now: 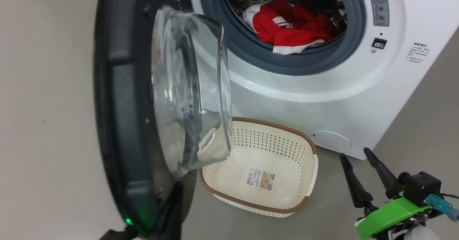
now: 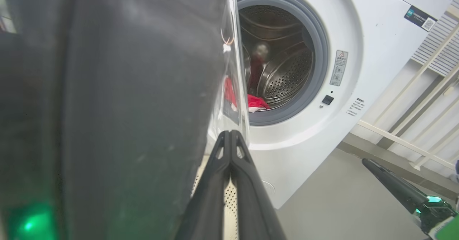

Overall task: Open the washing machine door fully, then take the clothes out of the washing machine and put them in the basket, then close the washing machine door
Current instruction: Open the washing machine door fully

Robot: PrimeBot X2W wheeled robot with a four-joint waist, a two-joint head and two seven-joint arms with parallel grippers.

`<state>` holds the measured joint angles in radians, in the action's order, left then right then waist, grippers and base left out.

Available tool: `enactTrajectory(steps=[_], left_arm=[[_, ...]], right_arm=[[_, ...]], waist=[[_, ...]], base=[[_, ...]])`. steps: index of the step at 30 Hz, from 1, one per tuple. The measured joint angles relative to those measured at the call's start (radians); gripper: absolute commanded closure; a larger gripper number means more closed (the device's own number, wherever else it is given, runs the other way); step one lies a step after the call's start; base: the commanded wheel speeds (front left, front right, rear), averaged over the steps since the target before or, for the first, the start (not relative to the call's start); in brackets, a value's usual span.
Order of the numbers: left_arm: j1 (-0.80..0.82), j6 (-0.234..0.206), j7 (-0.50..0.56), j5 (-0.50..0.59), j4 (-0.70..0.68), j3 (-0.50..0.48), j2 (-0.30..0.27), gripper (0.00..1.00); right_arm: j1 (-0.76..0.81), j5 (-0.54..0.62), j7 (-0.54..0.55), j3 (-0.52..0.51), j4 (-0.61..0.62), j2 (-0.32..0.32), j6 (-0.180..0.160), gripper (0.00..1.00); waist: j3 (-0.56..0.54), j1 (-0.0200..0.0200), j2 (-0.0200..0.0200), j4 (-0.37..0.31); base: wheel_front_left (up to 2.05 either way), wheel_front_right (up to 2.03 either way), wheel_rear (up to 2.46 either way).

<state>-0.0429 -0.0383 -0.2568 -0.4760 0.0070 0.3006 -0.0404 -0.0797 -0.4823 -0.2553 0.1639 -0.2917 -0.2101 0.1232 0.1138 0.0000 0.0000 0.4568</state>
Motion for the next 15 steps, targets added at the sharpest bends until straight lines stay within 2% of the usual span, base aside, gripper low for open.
enactTrajectory(steps=[8, 15], left_arm=[[-0.005, -0.047, 0.0, 0.011, 0.018, -0.156, 0.001, 1.0], [0.007, -0.054, 0.001, 0.01, 0.046, -0.274, 0.006, 1.0]], right_arm=[[0.0, 0.0, 0.0, 0.001, 0.003, -0.001, 0.0, 0.0], [0.0, 0.0, 0.0, 0.002, 0.002, -0.003, 0.0, 0.0]], waist=[[0.011, 0.0, 0.0, 0.009], [0.019, 0.0001, 0.0, 0.003]], base=[[0.0, 0.0, 0.0], [0.0, 0.0, 0.0]])
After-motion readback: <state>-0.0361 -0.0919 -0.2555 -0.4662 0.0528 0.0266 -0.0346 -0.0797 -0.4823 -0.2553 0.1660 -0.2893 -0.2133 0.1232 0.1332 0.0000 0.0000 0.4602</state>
